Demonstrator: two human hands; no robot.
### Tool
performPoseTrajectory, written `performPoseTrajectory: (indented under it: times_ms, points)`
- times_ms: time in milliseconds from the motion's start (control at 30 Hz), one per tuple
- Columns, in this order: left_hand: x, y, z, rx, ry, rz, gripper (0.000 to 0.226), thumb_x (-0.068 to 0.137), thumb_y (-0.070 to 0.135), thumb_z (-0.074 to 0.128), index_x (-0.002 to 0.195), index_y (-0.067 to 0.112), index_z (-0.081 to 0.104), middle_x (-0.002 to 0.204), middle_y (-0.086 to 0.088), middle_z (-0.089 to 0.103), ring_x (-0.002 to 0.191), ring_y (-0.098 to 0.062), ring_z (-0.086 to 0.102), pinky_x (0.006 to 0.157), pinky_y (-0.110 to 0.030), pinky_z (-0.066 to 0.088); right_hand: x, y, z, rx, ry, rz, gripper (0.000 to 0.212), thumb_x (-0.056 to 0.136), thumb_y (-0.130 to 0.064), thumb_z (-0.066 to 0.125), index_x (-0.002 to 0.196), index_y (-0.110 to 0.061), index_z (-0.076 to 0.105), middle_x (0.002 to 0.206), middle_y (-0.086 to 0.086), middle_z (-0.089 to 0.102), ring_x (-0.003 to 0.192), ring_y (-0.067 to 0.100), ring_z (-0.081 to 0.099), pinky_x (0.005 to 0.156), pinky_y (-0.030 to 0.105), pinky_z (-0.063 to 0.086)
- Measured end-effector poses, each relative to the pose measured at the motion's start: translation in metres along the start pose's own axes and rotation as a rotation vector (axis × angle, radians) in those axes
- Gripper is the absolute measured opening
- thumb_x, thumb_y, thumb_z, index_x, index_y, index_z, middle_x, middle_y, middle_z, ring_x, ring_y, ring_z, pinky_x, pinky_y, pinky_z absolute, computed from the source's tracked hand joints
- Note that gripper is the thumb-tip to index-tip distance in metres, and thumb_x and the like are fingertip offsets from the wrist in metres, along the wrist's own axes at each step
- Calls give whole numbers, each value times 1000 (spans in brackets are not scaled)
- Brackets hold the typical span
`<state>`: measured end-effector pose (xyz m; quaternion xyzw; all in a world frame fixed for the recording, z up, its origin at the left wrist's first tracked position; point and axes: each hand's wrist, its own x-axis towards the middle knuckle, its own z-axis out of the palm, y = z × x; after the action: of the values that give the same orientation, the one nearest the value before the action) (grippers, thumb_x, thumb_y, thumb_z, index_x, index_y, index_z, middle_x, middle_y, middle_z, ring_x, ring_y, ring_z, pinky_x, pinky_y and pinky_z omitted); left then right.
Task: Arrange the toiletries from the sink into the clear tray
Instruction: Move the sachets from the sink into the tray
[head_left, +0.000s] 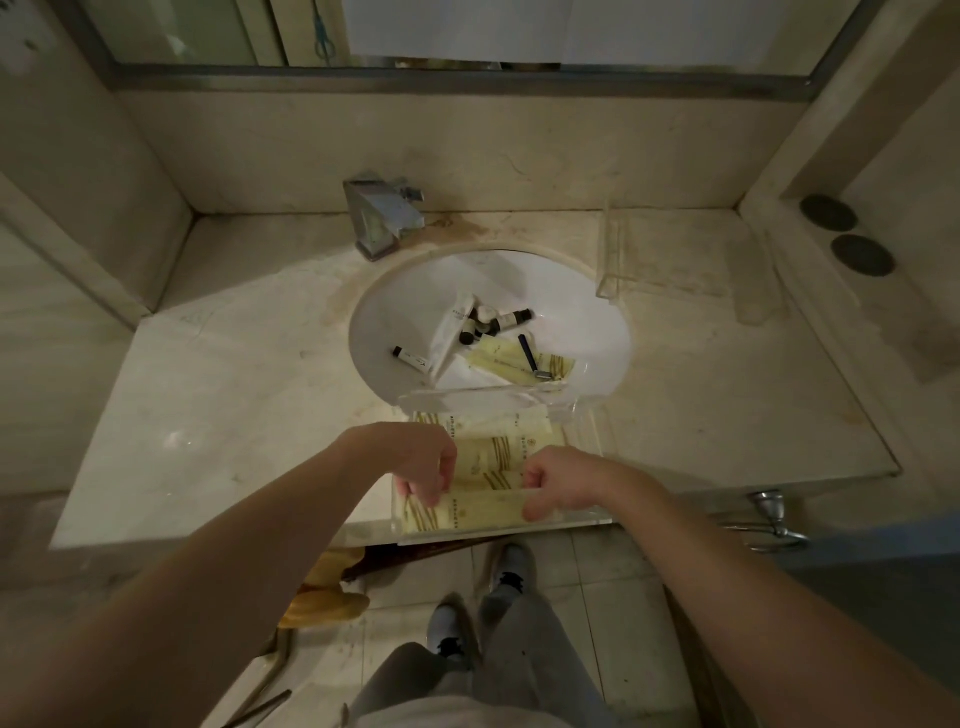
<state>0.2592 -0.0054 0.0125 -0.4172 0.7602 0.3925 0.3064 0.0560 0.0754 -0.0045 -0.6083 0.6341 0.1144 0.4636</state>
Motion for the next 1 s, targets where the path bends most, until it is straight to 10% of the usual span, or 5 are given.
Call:
performPoseTrajectory:
  times_ms: [167,333,533,767,1000]
  points:
    - [3,4,8,151,35,25,24,74,18,76,86,12,57,100,-11,69,68,-17,58,54,-19,45,1,-5,3,-166,42,53,38,71,-35,77,65,-29,40,73,-7,46,74,18,50,57,27,36]
    - [5,4,6,193,60,-2,33,69,23,82,85,10,58,92,-12,73,66,-18,63,48,-19,43,5,-5,3,-314,118,155,54,66,-55,77,103,-19,61,100,0,63,91,21,61,78,33,48]
    - [5,2,4,175,66,-28,51,63,26,86,101,10,56,88,-5,68,60,-18,63,54,-25,49,7,-9,-4,-413,88,217,65,62,-65,75,105,-19,60,99,0,63,89,21,60,75,33,44]
    - [9,3,-15,-86,150,75,44,64,29,86,79,18,46,80,1,56,56,-14,49,48,-22,43,7,-2,-17,-319,178,207,75,54,-82,65,91,-17,63,82,-3,65,75,15,61,68,30,46]
    - [32,14,-46,-673,440,59,16,86,17,67,91,7,56,77,-7,60,59,-17,57,51,-25,50,20,1,-51,74,510,129,37,86,-57,54,71,-24,47,69,-4,57,62,16,54,62,31,44]
